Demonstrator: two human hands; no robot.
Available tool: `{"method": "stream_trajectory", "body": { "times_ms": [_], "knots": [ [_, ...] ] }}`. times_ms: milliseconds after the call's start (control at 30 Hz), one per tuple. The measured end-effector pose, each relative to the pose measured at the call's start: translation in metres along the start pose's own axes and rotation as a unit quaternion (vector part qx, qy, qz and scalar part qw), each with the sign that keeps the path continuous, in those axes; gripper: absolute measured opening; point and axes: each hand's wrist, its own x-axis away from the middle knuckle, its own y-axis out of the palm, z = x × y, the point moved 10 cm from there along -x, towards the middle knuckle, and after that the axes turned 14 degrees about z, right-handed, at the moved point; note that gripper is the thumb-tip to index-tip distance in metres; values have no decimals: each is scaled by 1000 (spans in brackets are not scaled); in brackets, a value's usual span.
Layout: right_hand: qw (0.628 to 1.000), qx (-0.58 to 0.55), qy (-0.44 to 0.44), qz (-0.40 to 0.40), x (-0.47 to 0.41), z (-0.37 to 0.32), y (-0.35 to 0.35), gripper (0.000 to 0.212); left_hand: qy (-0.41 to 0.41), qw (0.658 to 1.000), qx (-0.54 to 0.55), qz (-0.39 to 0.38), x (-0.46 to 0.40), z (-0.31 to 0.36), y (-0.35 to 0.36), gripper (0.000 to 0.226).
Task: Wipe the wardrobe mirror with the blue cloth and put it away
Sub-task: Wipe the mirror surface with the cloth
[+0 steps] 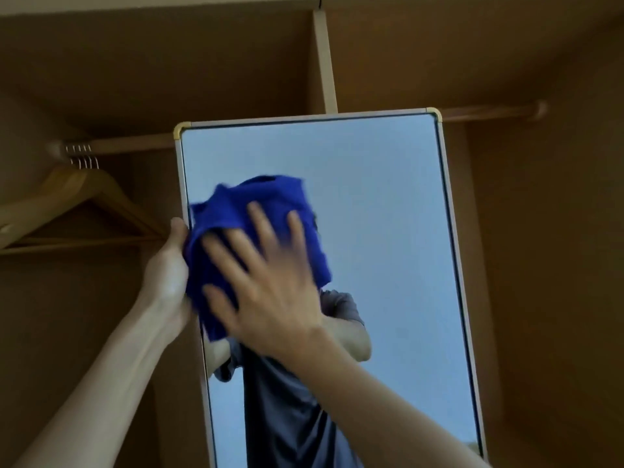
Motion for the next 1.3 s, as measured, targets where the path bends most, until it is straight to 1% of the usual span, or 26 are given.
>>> {"method": "stream_trajectory", "body": {
  "times_ms": [67, 133, 167, 233, 267, 333, 367, 467, 567, 633, 700, 767, 800, 867, 933, 967, 1000, 1033, 1067, 1100, 1167, 1233, 1267, 1300],
  "knots": [
    [998, -8, -52, -26, 21, -20, 5, 59, 20, 999, -36, 12, 15, -3, -12, 45],
    [996, -13, -88, -28, 39, -21, 4, 58, 29, 998, -57, 10, 32, -17, -21, 44],
    [994, -18, -106, -27, 47, -17, 2, 57, 22, 999, -38, 6, 44, -23, -21, 47],
    [990, -25, -136, -30, 60, -5, -5, 55, -17, 1000, 22, -11, 59, -41, -15, 58],
    [989, -27, -144, -31, 65, 5, -9, 53, -28, 999, 39, -4, 59, -47, -16, 57],
    [991, -18, -133, -16, 71, 33, -21, 51, -19, 998, 25, 48, 52, -51, -28, 48],
    [994, -7, -111, -3, 72, 53, -28, 50, -10, 997, 4, 74, 47, -51, -36, 47],
    [998, 57, -9, 30, 79, 126, -52, 49, 24, 995, -31, 96, 42, -52, -41, 46],
    [985, 122, 95, 73, 93, 179, -73, 49, 52, 992, -37, 106, 45, -49, -39, 43],
    [970, 142, 162, 110, 100, 186, -76, 47, 47, 993, -19, 105, 43, -51, -40, 41],
    [949, 155, 236, 137, 102, 174, -71, 47, 39, 994, -11, 99, 42, -54, -39, 39],
    [935, 153, 288, 139, 102, 150, -63, 51, 34, 995, 1, 92, 40, -56, -40, 39],
    [936, 145, 292, 130, 100, 135, -57, 52, 26, 995, 11, 92, 38, -59, -42, 39],
    [951, 122, 259, 114, 96, 100, -47, 51, 20, 995, 18, 93, 33, -61, -47, 39],
    [971, 80, 203, 99, 95, 61, -38, 49, 17, 996, 23, 83, 31, -62, -49, 38],
    [981, 51, 169, 85, 96, 39, -32, 48, -3, 997, 43, 71, 32, -65, -48, 39],
    [990, 22, 129, 60, 100, 16, -25, 47, -30, 997, 59, 42, 34, -69, -45, 44],
    [996, -1, 84, 28, 106, -7, -17, 48, -56, 996, 62, 3, 40, -71, -38, 54],
    [999, -16, 38, -3, 115, -28, -11, 48, -69, 996, 49, -36, 48, -72, -32, 67],
    [999, -25, -1, -28, 124, -44, -7, 48, -75, 995, 35, -53, 55, -72, -30, 75],
    [998, -33, -38, -47, 138, -59, -5, 45, -75, 995, 14, -60, 68, -73, -30, 79],
    [996, -39, -58, -47, 145, -58, -8, 45, -76, 996, 10, -53, 80, -76, -29, 80],
    [995, -42, -73, -50, 148, -53, -10, 46, -73, 996, 15, -41, 82, -78, -31, 79],
    [994, -45, -90, -53, 152, -47, -12, 47, -60, 998, 17, -21, 82, -79, -35, 71]
  ]
}}
